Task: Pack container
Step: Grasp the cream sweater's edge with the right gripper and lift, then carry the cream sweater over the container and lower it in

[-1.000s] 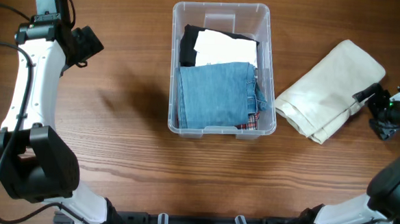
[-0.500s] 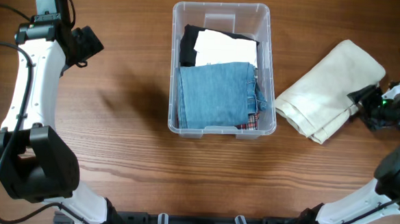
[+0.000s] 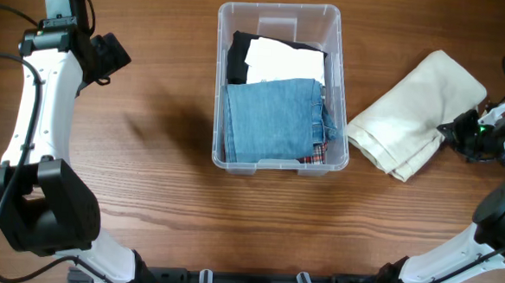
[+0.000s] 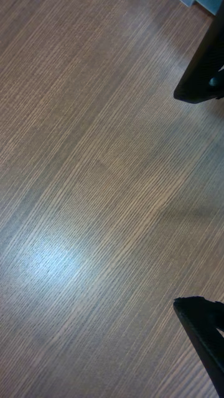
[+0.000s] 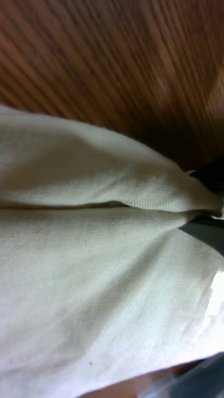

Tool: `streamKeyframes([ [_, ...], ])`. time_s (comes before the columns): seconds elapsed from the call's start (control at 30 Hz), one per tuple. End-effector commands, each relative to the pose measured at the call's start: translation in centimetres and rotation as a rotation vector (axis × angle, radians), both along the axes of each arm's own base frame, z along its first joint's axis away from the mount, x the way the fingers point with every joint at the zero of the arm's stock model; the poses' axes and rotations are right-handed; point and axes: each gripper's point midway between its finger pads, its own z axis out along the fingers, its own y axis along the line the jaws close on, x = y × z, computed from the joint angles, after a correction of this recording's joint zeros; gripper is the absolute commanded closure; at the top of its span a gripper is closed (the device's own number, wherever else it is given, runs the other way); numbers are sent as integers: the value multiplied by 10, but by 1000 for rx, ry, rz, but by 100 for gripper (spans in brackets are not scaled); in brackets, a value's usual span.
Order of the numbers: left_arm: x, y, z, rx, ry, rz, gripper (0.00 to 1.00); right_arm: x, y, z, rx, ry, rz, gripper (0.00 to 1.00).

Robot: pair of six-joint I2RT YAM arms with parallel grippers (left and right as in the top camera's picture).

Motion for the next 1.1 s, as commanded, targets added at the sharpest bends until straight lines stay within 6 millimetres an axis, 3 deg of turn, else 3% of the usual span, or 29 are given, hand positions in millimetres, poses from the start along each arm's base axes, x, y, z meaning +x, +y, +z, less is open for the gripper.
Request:
streamKeyframes([
  [0.0,-2,2,-4,-12,7,22,0,21,15,42,50,-151,77,96],
  [0.2,-2,2,-4,-12,7,22,0,35,14,137,-60,-374,115,96],
  [0.37,-2,2,-4,-12,7,22,0,28,20,206,-171,-519,131,96],
  [0.5,-2,2,-4,-12,7,22,0,19,42,260,-182,-666,190,96],
  [0.67,-2,2,-4,-12,7,22,0,5,88,325,-124,-896,353,96],
  [0.77,-2,2,-4,-12,7,22,0,-3,131,361,-62,-1017,477,96],
  [0.97,-2,2,-4,-12,7,22,0,-8,221,398,53,-1148,697,96],
  [1.07,-2,2,-4,-12,7,22,0,-11,265,405,91,-1187,793,96],
])
